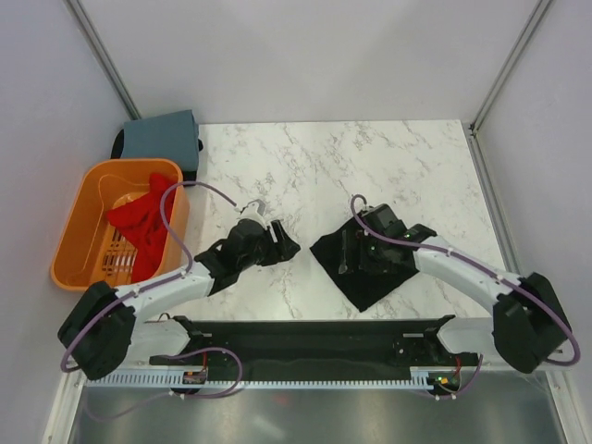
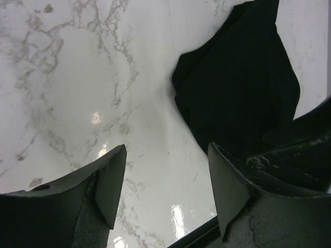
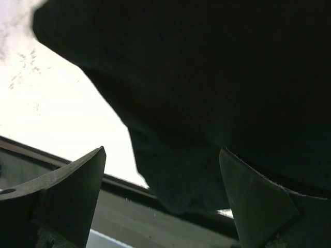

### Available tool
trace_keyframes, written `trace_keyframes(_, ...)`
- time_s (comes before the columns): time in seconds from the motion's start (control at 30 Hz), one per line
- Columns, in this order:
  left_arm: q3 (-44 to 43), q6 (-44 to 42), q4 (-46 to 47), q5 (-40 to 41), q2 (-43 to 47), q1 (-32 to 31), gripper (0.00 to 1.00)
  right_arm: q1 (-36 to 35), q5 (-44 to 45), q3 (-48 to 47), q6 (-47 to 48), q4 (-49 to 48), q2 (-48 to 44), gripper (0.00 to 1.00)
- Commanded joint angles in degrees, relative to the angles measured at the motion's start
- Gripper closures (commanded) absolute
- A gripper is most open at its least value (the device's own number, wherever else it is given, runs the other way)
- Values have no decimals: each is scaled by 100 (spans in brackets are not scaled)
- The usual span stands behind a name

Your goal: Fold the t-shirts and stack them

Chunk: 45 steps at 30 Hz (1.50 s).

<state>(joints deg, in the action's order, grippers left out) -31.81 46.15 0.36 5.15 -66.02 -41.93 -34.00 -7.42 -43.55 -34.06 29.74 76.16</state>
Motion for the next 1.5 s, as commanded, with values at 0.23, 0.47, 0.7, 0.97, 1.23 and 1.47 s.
trace_keyframes(0.23, 624, 1054, 3399, -832, -1975, -420, 27, -1, 144, -927, -171, 964, -734, 2)
trace_keyframes(0.47, 878, 1519, 4876, -840, -2915, -641, 27, 7, 74, -585, -276, 788, -831, 2)
trace_keyframes(0.7, 169, 2274, 3798, -269, -3627, -781, 21, 7, 92, -453, -320, 753, -989, 2)
trace_keyframes(0.97, -1107, 2451, 3198, -198, -4630, -1089, 56, 7, 91, -374, -276, 806, -1190, 2)
trace_keyframes(1.23, -1748, 1355, 2042, -198, -4026, -659, 98, -1, 697, -137, -847, 823, -2436, 2)
trace_keyframes(1.47, -3162, -887, -613, 407, -2970, 490, 98, 7, 761, 1073, -1270, -437, -3467, 2)
